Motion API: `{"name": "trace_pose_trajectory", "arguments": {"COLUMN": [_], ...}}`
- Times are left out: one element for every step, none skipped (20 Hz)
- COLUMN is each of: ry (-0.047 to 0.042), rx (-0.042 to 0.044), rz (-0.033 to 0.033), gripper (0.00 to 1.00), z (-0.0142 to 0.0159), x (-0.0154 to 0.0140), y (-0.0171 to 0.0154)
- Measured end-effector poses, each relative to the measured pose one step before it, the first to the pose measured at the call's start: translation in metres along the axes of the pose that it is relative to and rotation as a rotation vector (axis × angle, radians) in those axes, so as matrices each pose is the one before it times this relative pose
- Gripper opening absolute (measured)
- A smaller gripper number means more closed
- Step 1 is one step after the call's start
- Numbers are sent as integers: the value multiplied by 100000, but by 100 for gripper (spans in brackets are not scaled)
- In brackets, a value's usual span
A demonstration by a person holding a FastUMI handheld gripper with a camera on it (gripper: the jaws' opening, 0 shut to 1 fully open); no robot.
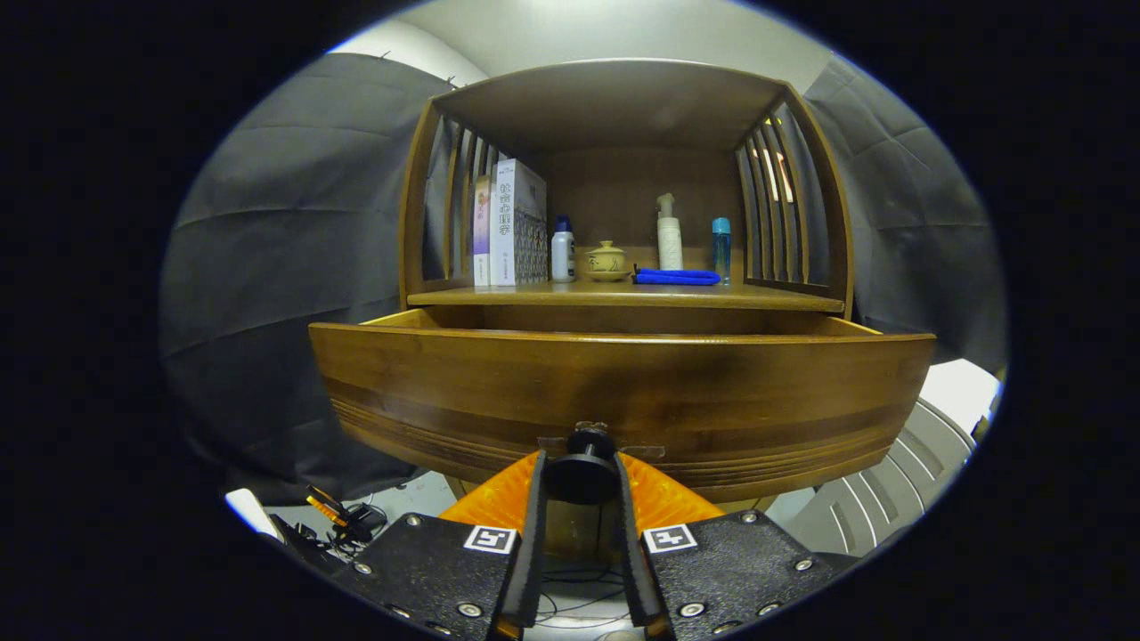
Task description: Pull open the drawer, take out the items inside it, and place them on the countertop above the cabinet.
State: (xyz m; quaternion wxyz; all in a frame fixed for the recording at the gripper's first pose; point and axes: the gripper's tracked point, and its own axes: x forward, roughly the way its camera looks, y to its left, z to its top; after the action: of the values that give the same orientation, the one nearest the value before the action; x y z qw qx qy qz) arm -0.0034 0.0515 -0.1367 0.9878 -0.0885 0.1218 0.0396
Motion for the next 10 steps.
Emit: {"name": "trace_pose_trajectory", "arguments": {"ry": [-685,282,-1082,100,-710,293,-442,-1172,-1111,-1159], "rx": [-470,-650,-509,-862,-271,344,-279,-883,-1375,-569], "rz": [537,293,182,655,69,34,-122,-956,-1083,-493], "gripper": [38,38,38,38,38,45,52,59,66,73], "z": [-203,-83,-233,-90,-92,-64,-28,333,221,410], "x": [-607,-355,-412,-176,-26,27,35,-176,-177,-137], "y": [173,110,21,106,94,19,97,-150,-318,-231]}}
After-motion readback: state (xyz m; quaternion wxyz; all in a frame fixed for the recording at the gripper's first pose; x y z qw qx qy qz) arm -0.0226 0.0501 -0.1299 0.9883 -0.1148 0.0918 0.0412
